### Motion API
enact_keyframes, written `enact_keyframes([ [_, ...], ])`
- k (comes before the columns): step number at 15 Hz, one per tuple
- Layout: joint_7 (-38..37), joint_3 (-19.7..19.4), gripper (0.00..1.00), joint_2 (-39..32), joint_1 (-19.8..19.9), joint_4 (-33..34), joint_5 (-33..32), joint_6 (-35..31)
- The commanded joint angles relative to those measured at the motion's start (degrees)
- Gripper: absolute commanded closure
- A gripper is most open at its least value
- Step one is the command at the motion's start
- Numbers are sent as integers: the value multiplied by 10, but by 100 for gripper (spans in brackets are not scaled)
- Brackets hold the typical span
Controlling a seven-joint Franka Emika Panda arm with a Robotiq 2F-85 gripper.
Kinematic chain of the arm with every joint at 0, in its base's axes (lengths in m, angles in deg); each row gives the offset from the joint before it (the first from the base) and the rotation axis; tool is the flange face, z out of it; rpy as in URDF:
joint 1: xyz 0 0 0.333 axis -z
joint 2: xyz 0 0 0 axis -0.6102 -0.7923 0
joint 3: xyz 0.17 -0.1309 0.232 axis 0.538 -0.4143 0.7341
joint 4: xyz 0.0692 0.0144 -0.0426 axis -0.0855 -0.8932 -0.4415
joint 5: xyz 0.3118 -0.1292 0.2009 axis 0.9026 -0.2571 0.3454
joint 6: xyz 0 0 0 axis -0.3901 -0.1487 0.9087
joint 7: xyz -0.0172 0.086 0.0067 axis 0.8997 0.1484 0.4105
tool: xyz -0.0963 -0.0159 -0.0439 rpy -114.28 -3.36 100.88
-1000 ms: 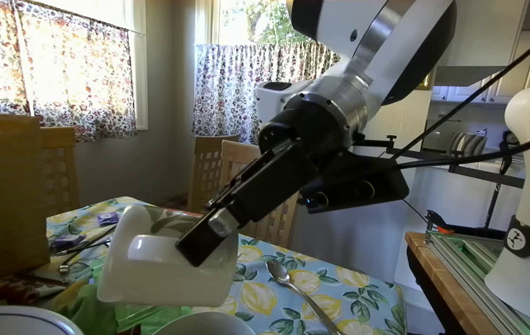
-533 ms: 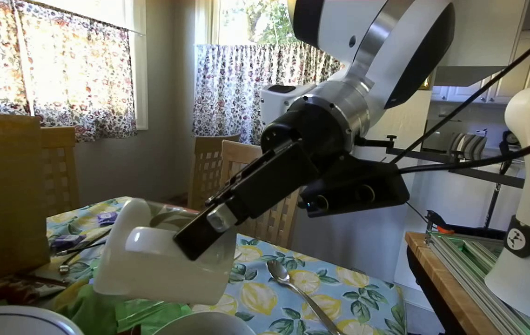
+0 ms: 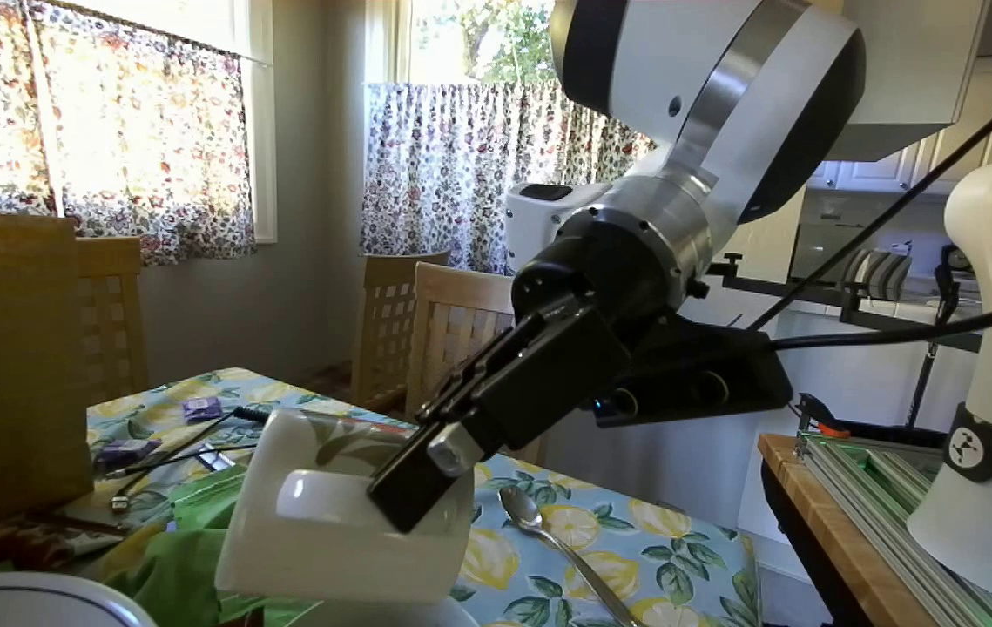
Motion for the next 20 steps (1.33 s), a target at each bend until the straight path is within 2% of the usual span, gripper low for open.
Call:
enact_keyframes([
  [1, 41, -11, 97, 9, -9, -4, 24, 18],
  [11, 79, -38, 97, -10, 0, -8, 91, 54],
  [20, 86, -31, 97, -16, -19, -11, 93, 45],
])
